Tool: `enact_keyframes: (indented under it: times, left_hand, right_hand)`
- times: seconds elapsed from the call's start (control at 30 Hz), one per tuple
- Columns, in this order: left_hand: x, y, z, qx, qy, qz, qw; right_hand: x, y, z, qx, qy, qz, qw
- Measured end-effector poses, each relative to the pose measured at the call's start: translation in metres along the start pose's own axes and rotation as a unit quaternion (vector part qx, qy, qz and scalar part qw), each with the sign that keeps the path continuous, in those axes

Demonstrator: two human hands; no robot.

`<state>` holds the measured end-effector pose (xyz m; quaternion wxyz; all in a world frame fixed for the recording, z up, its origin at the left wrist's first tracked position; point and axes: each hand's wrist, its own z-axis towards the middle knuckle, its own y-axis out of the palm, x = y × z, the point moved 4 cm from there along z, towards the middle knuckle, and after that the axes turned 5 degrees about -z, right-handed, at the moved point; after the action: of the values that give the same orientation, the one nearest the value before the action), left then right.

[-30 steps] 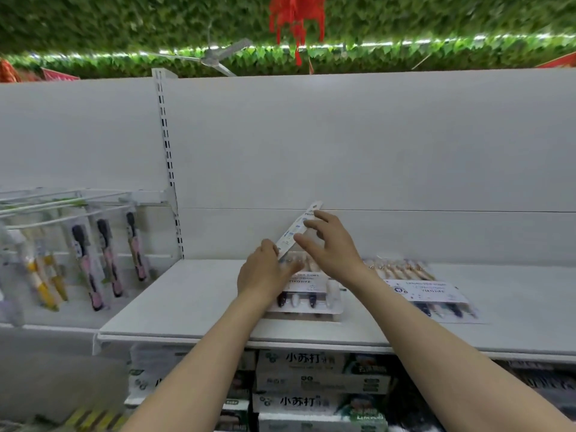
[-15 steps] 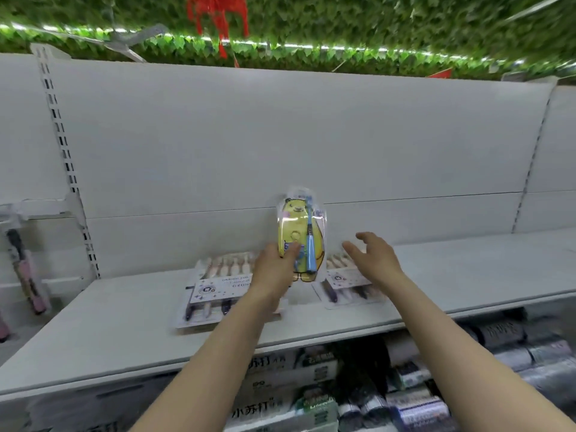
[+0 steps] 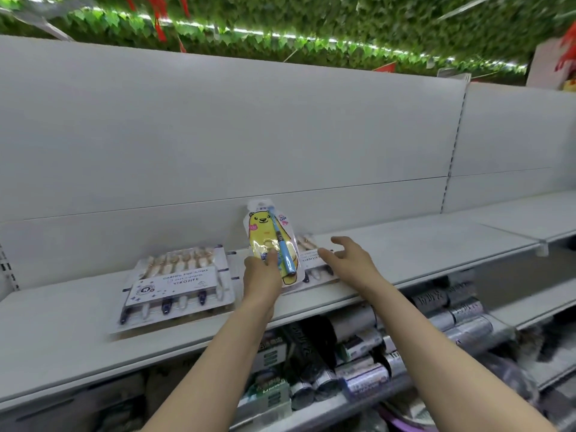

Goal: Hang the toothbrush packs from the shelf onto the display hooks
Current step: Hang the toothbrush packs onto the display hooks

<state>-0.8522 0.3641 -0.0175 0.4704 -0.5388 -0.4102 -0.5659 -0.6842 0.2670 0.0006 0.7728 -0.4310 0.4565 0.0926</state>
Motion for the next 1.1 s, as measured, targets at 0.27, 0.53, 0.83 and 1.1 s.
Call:
enact_keyframes:
  times: [0.27,0.53,0.83,1.1]
  left_hand:
    - [-0.002,0.002,-0.022,-0.02,0.002,-0.013,1.0]
    - [0.003,0.011,-0.054,-0.049,0.026,-0.014,0.998]
    - [0.001,0.003,-0.095,-0.047,0.07,-0.074,0.994]
    - [-0.004,-0.093,-0.153,0.0,0.093,-0.08,0.993]
  right_hand:
    - [-0.002,-0.029,-0.01,0.105,0.025,0.076,0.991]
    - [0.036,-0.048,-0.032,-0.053,0.124,0.294,0.946]
    - [0.056,-0.061,-0.077,-0.058,0.047,0.349,0.934]
    - [0.019,-0.007,-0.141,-0.085,0.058,0.388,0.916]
